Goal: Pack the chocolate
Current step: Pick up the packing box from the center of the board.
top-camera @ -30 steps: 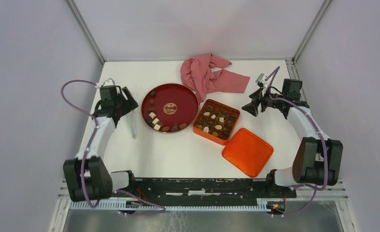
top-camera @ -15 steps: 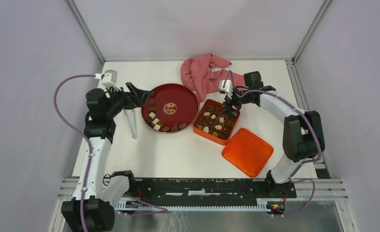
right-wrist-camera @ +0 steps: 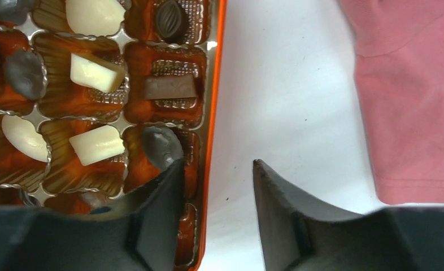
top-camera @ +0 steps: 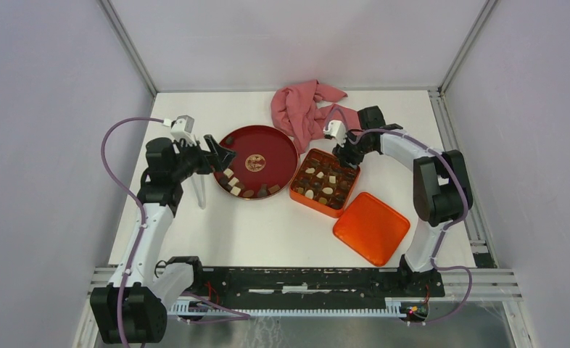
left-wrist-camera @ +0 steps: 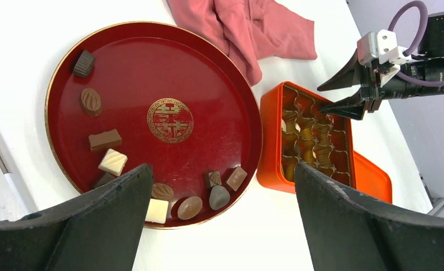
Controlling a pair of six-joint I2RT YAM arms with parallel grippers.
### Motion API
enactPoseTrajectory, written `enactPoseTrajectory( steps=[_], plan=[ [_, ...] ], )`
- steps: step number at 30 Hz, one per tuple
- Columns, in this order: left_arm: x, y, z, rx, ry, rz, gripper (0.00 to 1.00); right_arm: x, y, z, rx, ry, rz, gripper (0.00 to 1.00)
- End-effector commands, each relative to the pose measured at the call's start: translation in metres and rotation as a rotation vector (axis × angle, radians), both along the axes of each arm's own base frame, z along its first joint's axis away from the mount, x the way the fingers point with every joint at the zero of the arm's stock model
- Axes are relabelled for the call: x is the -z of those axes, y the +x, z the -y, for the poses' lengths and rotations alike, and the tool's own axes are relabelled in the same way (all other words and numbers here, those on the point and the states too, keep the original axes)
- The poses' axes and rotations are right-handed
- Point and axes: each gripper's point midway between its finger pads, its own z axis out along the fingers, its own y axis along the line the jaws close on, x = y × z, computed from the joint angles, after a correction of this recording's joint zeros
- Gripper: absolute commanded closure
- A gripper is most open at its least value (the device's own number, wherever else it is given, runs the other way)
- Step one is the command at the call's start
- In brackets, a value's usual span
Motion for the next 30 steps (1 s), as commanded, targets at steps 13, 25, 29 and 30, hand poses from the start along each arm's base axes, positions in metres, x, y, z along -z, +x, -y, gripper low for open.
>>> enactPoseTrajectory(
  steps=[13, 25, 29, 30],
  plan=[
    [-0.001, 0.003, -0.002, 0.009, 0.043, 0.045, 0.01, -0.084, 0.027, -0.004, 0.006, -0.002, 0.272, 1.00],
    [-0.009, 0.004, 0.002, 0.016, 0.012, 0.056, 0.01, -0.218, 0.032, 0.015, 0.086, -0.045, 0.643, 1.00],
    [-0.014, 0.002, 0.003, 0.022, 0.004, 0.064, 0.01, -0.222, 0.023, 0.013, 0.074, -0.023, 0.645, 1.00],
    [-0.015, 0.002, 0.004, 0.024, 0.003, 0.065, 0.01, -0.223, 0.022, 0.013, 0.072, -0.018, 0.643, 1.00]
  ],
)
